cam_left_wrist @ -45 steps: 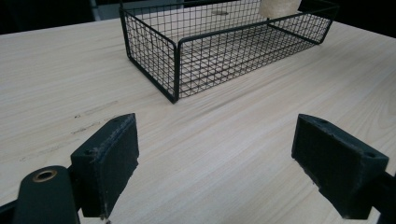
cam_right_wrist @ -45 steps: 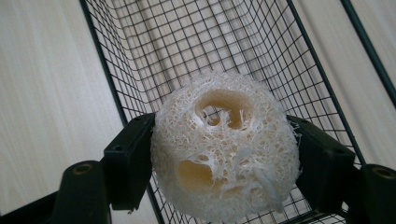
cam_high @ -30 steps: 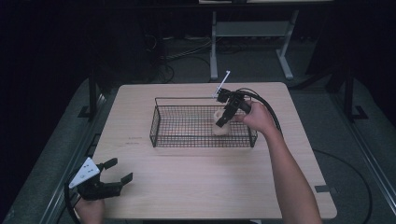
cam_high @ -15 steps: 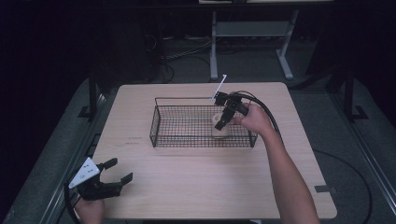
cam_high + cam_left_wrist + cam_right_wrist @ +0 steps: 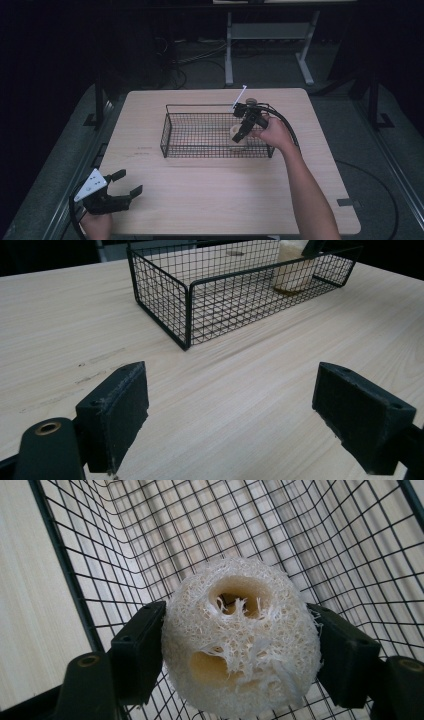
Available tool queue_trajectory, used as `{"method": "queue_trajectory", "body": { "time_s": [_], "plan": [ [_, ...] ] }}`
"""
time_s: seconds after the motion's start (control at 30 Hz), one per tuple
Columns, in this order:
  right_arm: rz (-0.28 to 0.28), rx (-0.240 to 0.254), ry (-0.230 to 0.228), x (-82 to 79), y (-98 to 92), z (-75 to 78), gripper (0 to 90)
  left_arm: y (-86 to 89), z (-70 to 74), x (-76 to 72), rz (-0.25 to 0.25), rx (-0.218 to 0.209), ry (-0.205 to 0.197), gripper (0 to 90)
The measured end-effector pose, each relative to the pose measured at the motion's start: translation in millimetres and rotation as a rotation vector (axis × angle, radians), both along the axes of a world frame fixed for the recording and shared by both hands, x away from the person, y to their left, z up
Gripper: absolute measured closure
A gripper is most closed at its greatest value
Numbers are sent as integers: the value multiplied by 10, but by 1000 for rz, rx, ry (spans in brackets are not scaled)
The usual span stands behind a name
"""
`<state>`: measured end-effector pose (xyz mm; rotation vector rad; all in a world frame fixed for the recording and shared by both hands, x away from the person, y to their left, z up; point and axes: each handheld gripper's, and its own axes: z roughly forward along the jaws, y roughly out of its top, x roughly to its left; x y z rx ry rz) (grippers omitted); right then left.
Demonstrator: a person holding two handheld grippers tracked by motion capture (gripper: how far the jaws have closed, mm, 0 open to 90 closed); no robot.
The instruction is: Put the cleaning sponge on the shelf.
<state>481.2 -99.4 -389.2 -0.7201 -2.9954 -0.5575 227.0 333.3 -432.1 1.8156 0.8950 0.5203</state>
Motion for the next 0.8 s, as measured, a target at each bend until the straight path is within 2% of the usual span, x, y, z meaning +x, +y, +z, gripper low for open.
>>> {"method": "queue_trajectory", "body": {
  "time_s": [0.4,0.8],
  "plan": [
    [-8,1,-19,-9,2,-17,283,-8,4,0,-4,4,-3,136],
    [-16,10,-16,-15,-25,-27,279,-55,0,26,-17,9,5,137]
  ]
}}
